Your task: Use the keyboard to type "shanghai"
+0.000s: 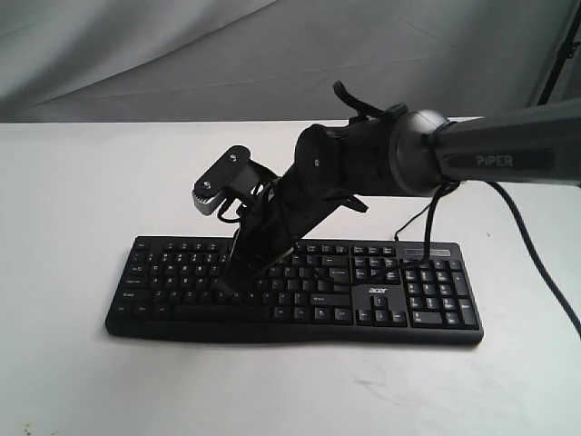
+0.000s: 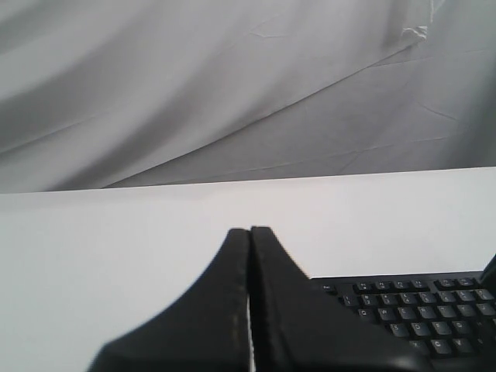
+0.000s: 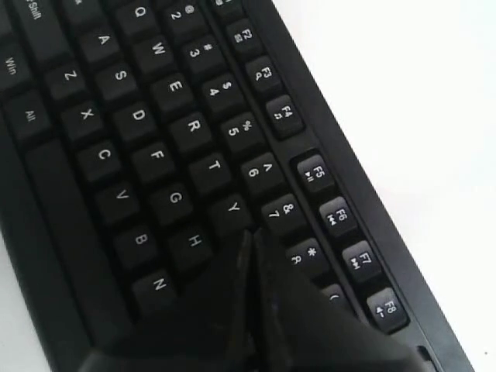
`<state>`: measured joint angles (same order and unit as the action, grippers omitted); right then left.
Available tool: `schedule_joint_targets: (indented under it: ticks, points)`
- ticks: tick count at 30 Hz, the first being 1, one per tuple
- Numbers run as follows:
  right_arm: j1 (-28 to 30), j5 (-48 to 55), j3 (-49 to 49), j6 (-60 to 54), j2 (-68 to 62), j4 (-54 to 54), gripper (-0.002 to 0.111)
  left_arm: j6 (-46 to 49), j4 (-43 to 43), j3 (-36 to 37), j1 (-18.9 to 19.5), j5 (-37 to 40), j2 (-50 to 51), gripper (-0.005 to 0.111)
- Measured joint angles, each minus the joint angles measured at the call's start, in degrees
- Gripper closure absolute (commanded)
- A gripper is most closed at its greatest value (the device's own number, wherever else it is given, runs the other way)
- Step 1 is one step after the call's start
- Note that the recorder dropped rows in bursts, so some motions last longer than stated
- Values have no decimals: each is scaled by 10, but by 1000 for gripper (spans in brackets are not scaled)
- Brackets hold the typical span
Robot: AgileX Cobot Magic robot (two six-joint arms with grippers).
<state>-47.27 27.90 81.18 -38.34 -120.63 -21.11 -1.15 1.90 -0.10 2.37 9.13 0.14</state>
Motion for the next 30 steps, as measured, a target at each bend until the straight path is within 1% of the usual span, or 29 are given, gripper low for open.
schedule_joint_targets:
  ticks: [8,30]
  points:
    - [10,0,0,0,-14,-2,108,0,0,0,0,0,0,107]
    - [10,10,0,0,-18,8,108,0,0,0,0,0,0,107]
